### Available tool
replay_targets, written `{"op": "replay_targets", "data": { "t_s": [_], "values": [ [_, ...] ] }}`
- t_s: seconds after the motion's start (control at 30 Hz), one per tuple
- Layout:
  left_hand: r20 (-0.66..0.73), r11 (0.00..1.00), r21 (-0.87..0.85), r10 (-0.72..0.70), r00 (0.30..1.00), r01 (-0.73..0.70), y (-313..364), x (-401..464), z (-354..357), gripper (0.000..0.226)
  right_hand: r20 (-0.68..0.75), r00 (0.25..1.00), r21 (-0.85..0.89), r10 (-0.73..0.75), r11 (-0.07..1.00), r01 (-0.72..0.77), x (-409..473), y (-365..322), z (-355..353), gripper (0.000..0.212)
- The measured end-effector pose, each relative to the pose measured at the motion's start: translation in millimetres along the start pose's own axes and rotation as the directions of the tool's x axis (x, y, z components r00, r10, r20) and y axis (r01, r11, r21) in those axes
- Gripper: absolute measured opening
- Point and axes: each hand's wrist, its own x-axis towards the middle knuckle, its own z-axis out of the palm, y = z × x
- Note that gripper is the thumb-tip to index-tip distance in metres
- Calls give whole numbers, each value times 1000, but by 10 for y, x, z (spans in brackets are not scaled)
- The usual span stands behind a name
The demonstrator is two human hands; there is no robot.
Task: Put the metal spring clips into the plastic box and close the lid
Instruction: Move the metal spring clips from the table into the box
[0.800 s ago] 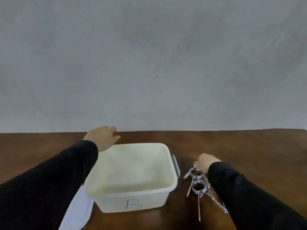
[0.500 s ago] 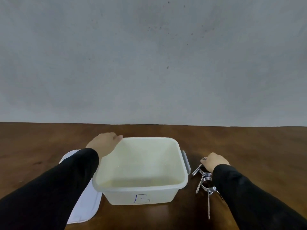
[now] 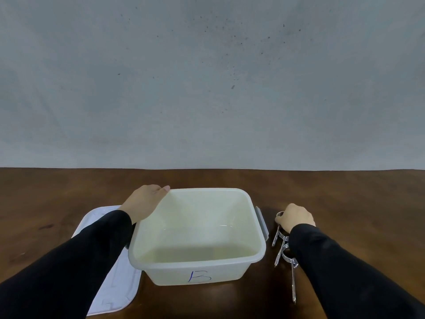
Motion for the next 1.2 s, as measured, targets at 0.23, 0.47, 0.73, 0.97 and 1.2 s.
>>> {"op": "replay_targets", "data": {
  "t_s": [0.23,0.47,0.73,0.97,1.2],
  "values": [
    [26,995,-101,2,1000,0,-44,18,-39,48,-49,997,13,-54,998,55,-6,-18,-113,34],
    [25,981,-193,14,1000,-9,-96,-15,-56,43,-342,904,47,-256,956,288,-289,-511,-1320,46],
    [83,964,-264,48,995,-25,-131,1,-96,42,165,769,74,-617,785,615,-1593,-1817,-1095,36],
    [58,948,-314,76,995,-54,-159,21,-56,41,399,701,10,-591,767,642,-1664,-2289,230,18],
    [48,939,-339,69,997,-48,-170,31,-25,38,429,673,-17,-602,740,673,-1600,-2395,486,31]
  ]
}}
